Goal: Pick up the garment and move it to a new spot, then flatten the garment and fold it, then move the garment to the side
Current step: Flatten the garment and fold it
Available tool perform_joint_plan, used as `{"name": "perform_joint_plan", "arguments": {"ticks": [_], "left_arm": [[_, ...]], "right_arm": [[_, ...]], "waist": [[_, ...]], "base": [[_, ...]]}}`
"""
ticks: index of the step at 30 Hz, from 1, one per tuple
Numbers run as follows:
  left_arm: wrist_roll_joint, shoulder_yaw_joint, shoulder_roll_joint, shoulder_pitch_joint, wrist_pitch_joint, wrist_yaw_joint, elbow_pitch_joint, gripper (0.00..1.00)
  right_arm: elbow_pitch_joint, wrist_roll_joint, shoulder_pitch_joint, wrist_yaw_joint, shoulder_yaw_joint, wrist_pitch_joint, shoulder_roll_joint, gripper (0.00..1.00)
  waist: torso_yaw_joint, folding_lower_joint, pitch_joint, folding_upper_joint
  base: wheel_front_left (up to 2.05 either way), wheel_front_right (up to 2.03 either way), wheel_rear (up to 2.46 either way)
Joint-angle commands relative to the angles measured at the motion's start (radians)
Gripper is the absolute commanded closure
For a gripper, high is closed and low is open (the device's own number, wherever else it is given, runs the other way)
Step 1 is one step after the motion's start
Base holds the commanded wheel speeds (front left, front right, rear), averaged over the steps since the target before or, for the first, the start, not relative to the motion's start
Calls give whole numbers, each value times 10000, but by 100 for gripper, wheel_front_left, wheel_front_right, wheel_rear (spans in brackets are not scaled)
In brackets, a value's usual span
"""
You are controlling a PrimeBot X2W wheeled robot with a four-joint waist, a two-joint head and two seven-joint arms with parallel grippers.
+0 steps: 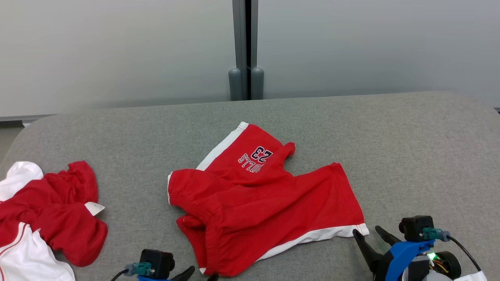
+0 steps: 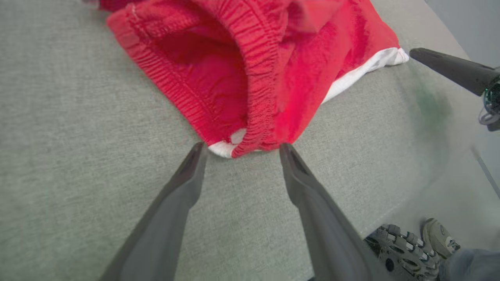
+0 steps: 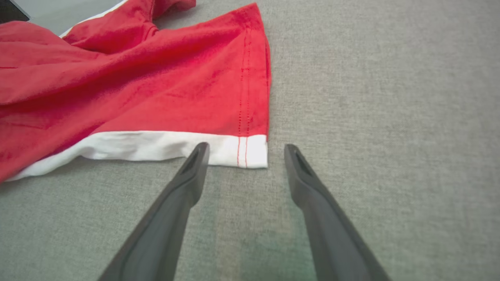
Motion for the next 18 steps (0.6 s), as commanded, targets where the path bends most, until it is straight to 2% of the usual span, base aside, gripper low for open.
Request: {"name": "perform_joint_plan", "arguments": {"ticks": [1, 5, 17, 18], "left_arm": [[5, -83, 73, -247, 18, -76, 2, 0], [-188, -737, 163, -654, 54, -76, 384, 0], [-360, -1535, 304, -1546, -625, -48, 1711, 0], [-375, -1597, 312, -1594, -682, -48, 1771, 9]], "right_arm": [[71, 81, -165, 1, 36, -54, -10, 0], [596, 267, -601, 1, 396, -43, 58, 0], [1546, 1084, -1418, 1, 1598, -464, 152, 0], [1606, 1161, -1466, 1, 1687, -521, 168, 0]], "waist": [[14, 0, 42, 0], [-16, 0, 225, 0], [-282, 0, 462, 0], [-285, 0, 467, 0]], "base": [[0, 0, 0], [0, 0, 0], [0, 0, 0], [0, 0, 0]]}}
